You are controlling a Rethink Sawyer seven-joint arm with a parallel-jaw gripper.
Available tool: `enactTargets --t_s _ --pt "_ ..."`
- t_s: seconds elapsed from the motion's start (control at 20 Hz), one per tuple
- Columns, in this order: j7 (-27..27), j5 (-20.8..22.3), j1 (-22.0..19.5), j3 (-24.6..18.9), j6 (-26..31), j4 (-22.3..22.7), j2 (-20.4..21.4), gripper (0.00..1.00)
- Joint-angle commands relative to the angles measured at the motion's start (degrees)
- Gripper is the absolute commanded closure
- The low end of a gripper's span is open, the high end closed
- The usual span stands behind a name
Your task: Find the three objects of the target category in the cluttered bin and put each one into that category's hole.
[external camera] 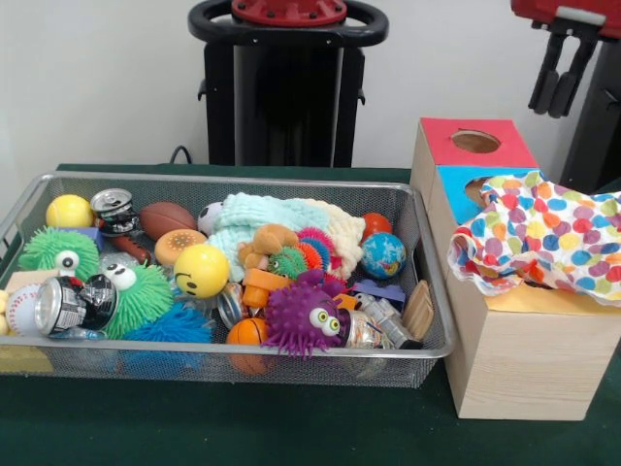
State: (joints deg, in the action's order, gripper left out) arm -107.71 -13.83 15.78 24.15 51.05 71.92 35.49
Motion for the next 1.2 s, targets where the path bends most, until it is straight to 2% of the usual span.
enactTargets --t_s 0.05,0.3,0.6,0.9,1.2 --pt "-9.78 4.26 1.94 -2.32 1.06 2.26 -5.53 1.0" --pt "-10.92 5.72 2.67 -0.69 0.74 -0.19 -8.13 1.0" --pt "-9.36 5.42 1.03 -2.99 -1.53 -0.24 -10.83 1.0" --pt "-7.19 5.18 -1.7 -5.25 -6.1 -0.53 -15.95 1.0" --pt "-8.6 6.17 -1.68 -2.66 -6.19 -5.01 -20.54 1.0"
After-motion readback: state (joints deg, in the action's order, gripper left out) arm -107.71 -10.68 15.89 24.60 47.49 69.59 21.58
